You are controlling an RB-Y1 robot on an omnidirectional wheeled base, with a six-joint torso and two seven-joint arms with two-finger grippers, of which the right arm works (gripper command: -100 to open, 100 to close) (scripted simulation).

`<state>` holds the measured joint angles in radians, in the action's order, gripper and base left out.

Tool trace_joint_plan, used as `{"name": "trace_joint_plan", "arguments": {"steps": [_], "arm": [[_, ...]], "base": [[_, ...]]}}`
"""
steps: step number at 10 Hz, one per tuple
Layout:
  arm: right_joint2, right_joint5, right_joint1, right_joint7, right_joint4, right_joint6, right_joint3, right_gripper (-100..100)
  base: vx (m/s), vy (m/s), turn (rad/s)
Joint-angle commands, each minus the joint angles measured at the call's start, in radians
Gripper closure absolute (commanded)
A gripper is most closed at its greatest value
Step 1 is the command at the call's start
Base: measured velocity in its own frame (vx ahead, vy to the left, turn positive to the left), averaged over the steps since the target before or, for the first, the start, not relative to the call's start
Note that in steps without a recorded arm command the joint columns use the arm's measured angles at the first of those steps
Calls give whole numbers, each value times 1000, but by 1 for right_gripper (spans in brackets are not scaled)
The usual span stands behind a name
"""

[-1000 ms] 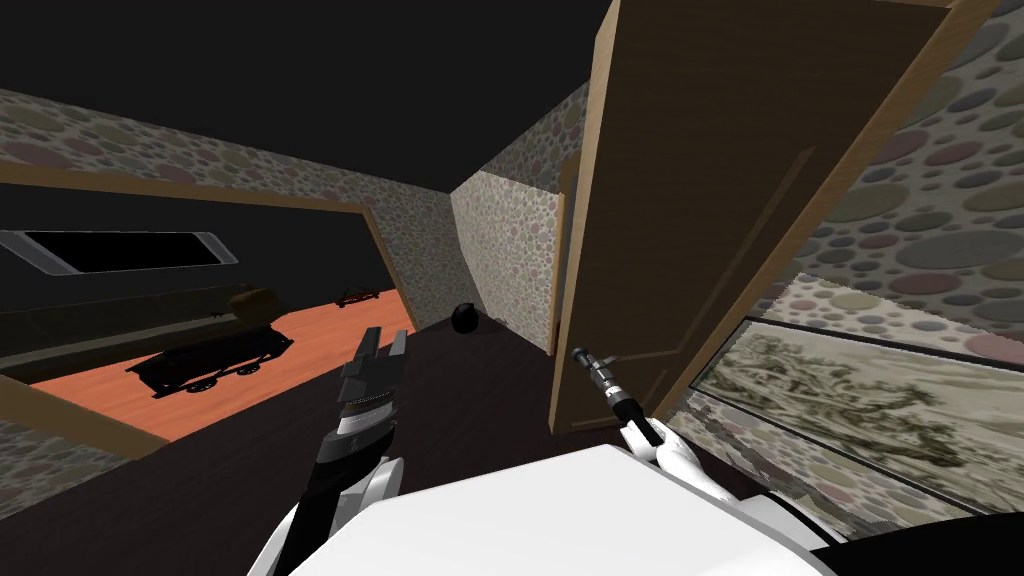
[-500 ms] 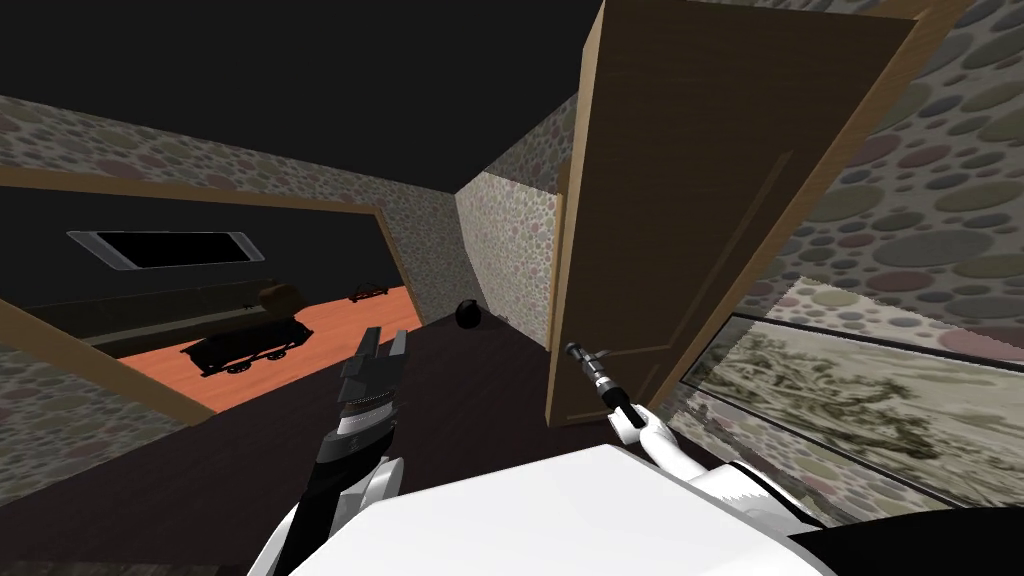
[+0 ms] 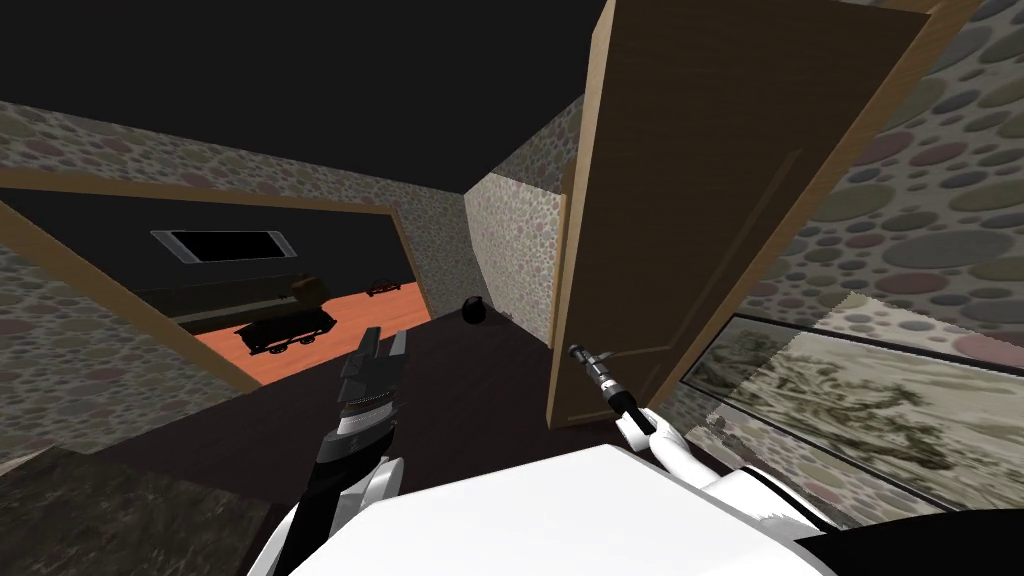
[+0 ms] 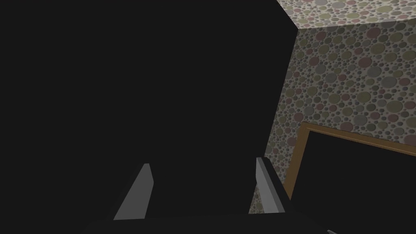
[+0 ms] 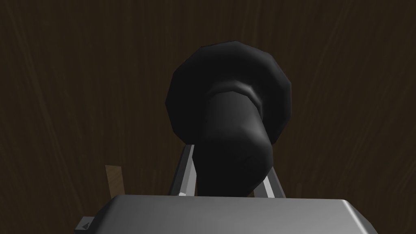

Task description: Pull the door open

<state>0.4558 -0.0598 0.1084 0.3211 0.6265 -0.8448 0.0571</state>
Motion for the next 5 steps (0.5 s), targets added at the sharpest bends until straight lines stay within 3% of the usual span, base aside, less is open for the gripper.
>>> {"name": "trace_joint_plan", "arguments": {"steps": [1, 5], "arm": [[17, 5, -15, 20, -4, -23, 13, 100], [56, 15, -47, 64, -6, -75, 38, 100]], "base": [[-186, -37, 114], [-164, -69, 116]]}}
